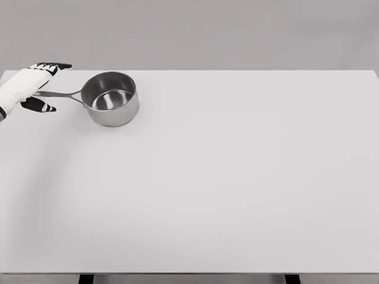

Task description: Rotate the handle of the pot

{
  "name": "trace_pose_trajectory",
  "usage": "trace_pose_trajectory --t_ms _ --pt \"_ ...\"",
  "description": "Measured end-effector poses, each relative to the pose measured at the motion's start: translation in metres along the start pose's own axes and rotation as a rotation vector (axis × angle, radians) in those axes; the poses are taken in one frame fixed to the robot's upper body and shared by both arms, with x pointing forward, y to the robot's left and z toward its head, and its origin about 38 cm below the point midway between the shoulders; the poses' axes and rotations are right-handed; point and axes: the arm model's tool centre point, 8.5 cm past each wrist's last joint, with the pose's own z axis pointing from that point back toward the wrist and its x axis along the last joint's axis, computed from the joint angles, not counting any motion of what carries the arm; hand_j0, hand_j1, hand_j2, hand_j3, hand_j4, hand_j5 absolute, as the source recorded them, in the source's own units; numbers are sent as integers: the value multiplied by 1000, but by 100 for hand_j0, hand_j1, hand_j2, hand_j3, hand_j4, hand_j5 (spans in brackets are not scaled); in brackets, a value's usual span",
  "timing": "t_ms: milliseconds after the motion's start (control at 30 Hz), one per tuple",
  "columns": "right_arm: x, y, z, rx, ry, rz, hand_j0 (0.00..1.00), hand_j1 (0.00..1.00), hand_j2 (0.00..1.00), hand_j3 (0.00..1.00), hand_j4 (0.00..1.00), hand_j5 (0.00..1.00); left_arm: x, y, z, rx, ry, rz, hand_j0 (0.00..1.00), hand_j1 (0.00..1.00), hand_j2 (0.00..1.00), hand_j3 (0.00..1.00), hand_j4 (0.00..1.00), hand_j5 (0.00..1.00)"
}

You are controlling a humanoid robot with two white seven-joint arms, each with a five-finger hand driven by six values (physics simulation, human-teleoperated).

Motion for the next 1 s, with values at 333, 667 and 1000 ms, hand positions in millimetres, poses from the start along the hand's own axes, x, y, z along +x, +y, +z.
trace_pose_trajectory --t_ms 333,667,1000 --pt "0 0 0 0 0 0 100 100 100 100 100 100 5 2 0 8 -16 -8 100 100 100 100 100 100" --pt "0 0 0 0 0 0 100 100 100 100 100 100 35 -4 14 48 -123 -5 100 100 100 100 100 100" --pt "0 0 0 0 0 0 100 100 100 100 100 100 55 -5 105 147 -197 35 100 100 100 100 100 100"
